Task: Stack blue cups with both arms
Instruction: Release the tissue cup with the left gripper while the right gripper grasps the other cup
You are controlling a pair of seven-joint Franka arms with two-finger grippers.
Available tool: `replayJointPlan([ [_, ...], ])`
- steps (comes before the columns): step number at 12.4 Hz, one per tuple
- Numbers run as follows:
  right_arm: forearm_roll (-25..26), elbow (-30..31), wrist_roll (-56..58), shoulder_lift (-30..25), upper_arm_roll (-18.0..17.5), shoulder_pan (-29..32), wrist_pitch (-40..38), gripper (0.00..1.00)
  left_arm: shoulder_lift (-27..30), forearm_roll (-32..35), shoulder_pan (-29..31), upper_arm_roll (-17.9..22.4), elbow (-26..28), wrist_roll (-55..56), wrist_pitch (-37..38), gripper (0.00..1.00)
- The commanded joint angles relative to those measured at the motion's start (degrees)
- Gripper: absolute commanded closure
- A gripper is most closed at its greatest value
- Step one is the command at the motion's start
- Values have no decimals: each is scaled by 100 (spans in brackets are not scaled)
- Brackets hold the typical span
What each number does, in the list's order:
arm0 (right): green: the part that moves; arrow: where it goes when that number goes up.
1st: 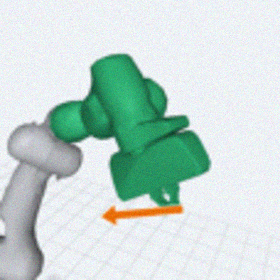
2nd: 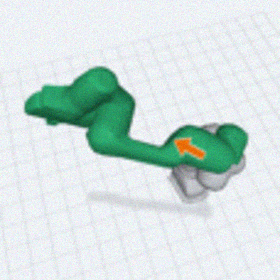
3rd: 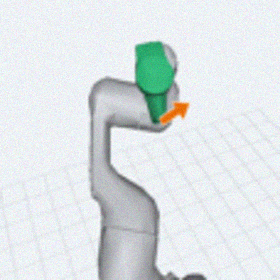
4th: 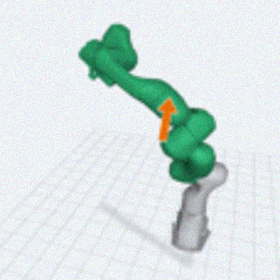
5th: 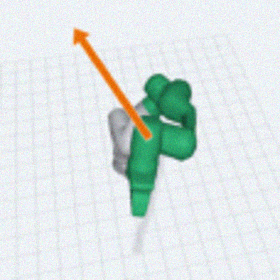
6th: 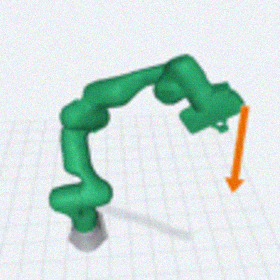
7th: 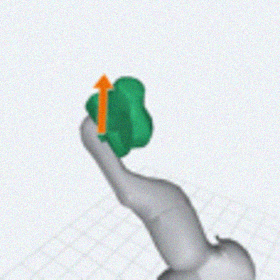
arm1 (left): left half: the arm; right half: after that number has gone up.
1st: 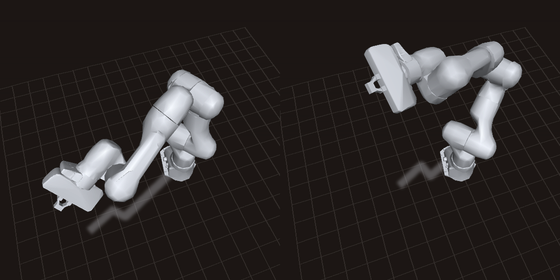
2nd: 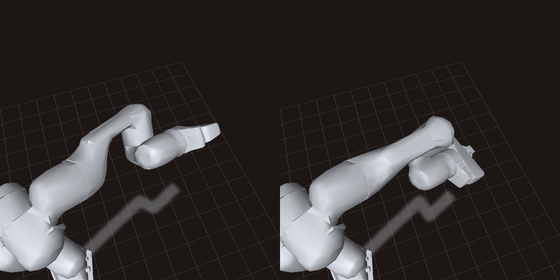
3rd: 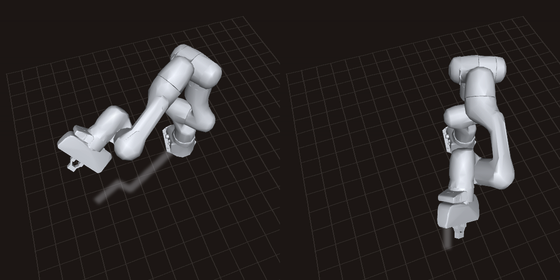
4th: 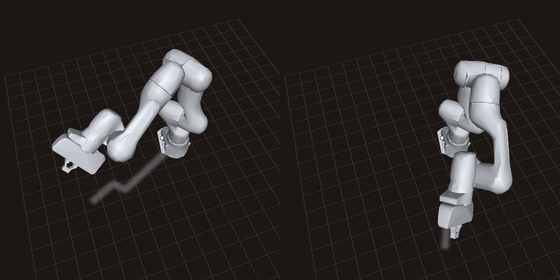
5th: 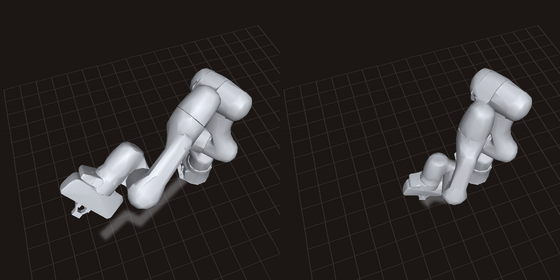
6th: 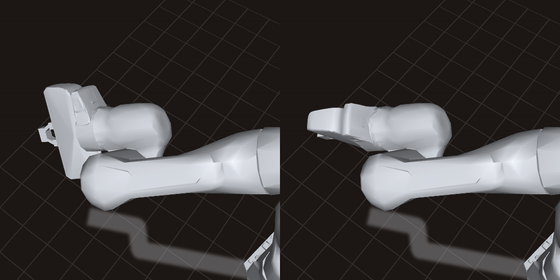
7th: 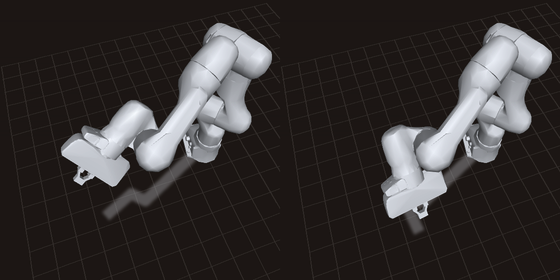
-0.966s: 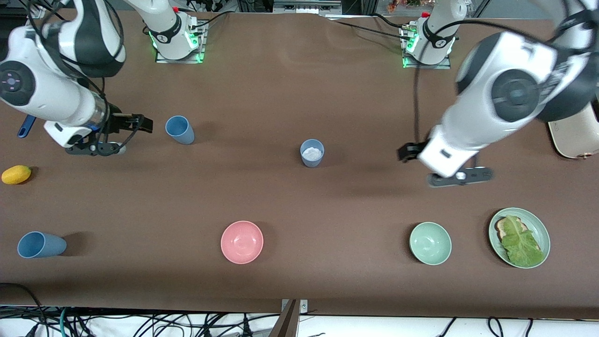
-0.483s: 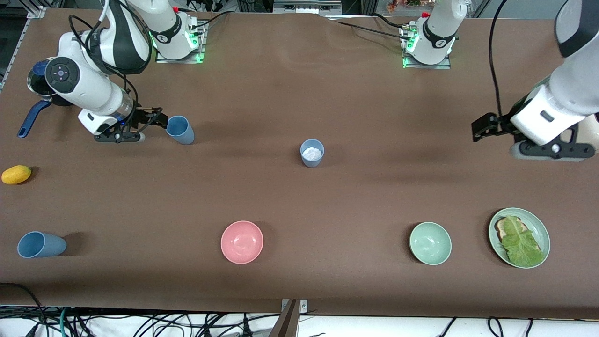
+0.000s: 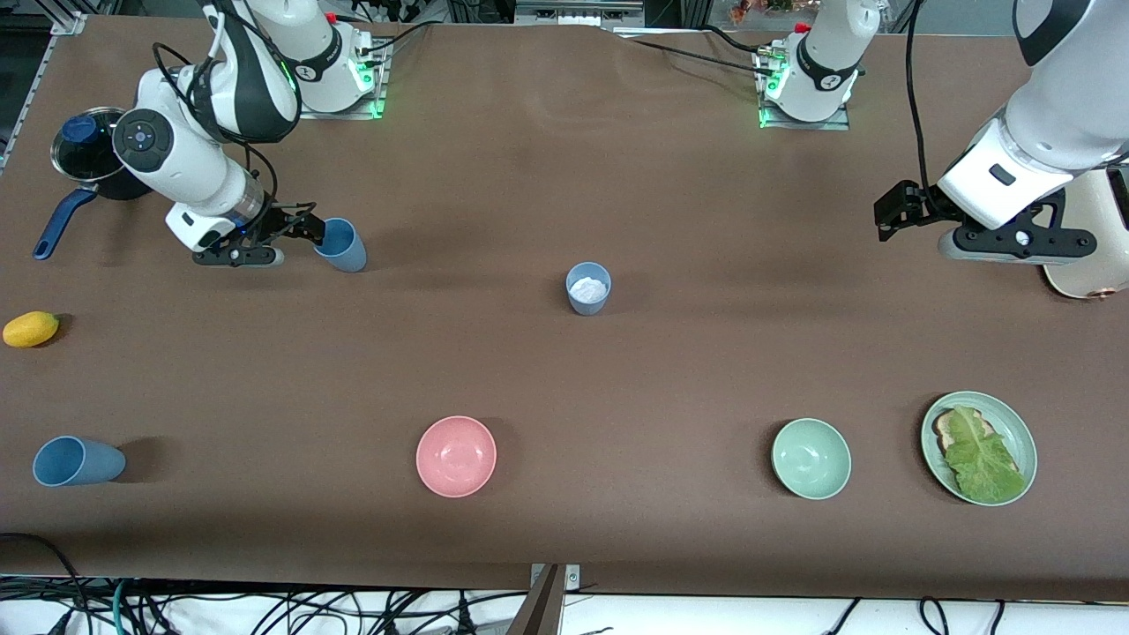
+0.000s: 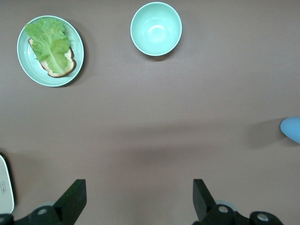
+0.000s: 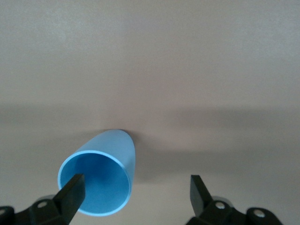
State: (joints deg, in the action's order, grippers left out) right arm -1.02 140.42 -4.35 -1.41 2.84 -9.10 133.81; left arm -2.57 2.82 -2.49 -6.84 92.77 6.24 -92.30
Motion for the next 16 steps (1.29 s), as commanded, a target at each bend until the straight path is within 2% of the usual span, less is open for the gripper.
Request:
replayJointPlan([
  [1, 5, 204, 92, 194, -3, 23, 460, 2, -7, -106, -15, 95, -65, -114, 55, 0],
  [4, 5, 512, 92, 212, -3, 23, 812, 5, -51, -114, -24, 87, -118, -123, 63, 0],
  [6, 5, 512, 92, 247, -3, 23, 822, 11, -77, -115, -15, 95, -118, -132, 72, 0],
  [8, 5, 512, 83, 256, -3, 23, 813, 28, -86, -132, 89, 95, -118, -132, 90, 0],
  [10, -12, 512, 48, 291, -11, 23, 796, 52, -86, -368, 125, 104, -127, -132, 90, 0],
  [14, -21, 512, -31, 291, -29, 23, 769, 97, -86, -370, 134, 104, -136, -123, 81, 0],
  [16, -39, 477, -101, 274, -38, 23, 717, 100, -86, -370, 134, 95, -136, -123, 81, 0],
])
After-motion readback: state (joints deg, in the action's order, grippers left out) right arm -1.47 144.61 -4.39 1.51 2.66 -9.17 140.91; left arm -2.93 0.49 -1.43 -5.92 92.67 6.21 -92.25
